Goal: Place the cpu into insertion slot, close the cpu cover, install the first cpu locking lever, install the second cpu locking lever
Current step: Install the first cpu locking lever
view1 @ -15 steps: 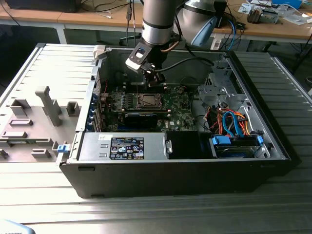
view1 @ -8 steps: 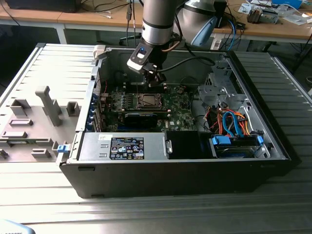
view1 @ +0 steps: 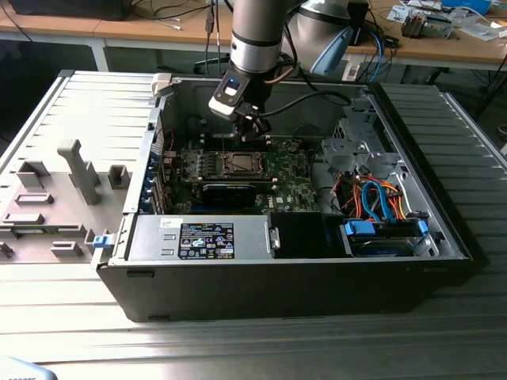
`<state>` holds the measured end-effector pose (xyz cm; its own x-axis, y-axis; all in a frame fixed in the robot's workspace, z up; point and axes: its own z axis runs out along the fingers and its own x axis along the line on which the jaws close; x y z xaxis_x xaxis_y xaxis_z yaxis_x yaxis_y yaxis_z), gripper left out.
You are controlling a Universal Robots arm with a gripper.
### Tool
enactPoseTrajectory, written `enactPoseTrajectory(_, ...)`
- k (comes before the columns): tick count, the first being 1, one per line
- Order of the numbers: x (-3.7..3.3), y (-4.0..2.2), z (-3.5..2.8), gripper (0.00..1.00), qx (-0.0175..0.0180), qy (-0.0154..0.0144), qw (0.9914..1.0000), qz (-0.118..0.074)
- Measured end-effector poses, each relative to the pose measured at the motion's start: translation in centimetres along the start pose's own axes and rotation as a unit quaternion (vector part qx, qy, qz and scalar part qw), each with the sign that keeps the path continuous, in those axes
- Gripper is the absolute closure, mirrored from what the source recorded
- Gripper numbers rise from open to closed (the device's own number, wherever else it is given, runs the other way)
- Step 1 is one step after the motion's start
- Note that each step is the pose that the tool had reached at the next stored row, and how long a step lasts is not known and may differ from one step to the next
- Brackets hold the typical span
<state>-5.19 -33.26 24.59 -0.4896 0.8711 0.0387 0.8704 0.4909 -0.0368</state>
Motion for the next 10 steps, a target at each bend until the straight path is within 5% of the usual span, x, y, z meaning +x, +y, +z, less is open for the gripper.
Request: enactPoseTrajectory(10, 0.00, 0.00, 0.00, 0.89, 0.0013, -0.0013, 0.99943, -0.034)
